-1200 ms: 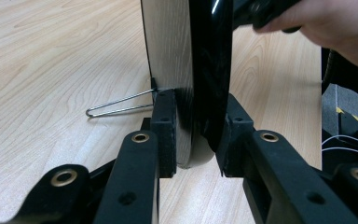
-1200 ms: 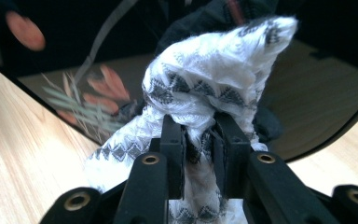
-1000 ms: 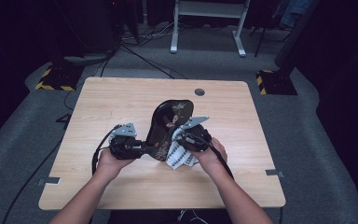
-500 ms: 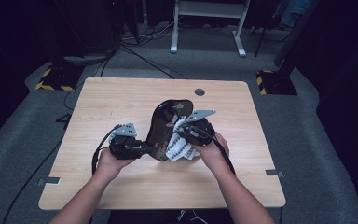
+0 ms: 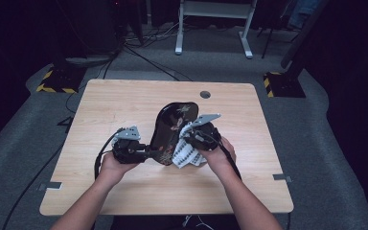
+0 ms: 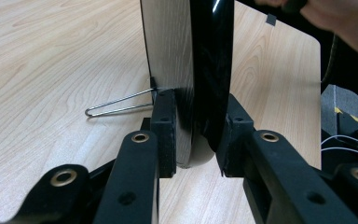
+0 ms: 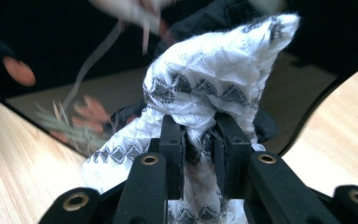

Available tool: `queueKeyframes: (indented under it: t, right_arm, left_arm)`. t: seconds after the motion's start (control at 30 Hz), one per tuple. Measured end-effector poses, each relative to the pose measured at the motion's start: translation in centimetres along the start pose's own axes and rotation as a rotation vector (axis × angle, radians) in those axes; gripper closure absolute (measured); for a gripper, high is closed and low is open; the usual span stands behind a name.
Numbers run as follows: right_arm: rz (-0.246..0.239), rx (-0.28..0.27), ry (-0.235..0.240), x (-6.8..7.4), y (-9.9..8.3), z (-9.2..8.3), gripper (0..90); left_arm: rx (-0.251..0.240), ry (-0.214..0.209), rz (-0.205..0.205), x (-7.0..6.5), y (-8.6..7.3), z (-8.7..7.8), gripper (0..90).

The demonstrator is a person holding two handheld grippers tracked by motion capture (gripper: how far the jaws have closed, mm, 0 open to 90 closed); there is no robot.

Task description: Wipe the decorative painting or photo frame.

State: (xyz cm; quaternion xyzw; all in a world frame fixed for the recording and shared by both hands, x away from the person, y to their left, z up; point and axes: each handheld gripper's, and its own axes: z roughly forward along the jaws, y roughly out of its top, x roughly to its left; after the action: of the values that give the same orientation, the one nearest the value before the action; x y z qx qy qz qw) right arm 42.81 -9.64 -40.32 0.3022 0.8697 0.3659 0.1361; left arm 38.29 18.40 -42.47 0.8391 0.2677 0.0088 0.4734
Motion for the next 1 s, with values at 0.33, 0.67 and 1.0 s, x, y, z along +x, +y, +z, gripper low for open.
queueKeyframes:
  t: [0.33,0.67,1.0]
  right_arm:
    - [0.009,-0.035,-0.005,-0.2,0.1,-0.4,75.5]
    - [0.001,0.065,0.012,0.2,-1.9,1.9,75.5]
    - [-0.016,-0.037,-0.019,-0.6,1.8,-1.6,75.4]
  left_arm:
    - [0.002,0.001,0.001,0.0,0.0,0.0,72.9]
    - [0.002,0.002,0.0,0.0,0.0,0.0,73.0]
    - [0.001,-0.002,-0.003,0.0,0.0,0.0,73.0]
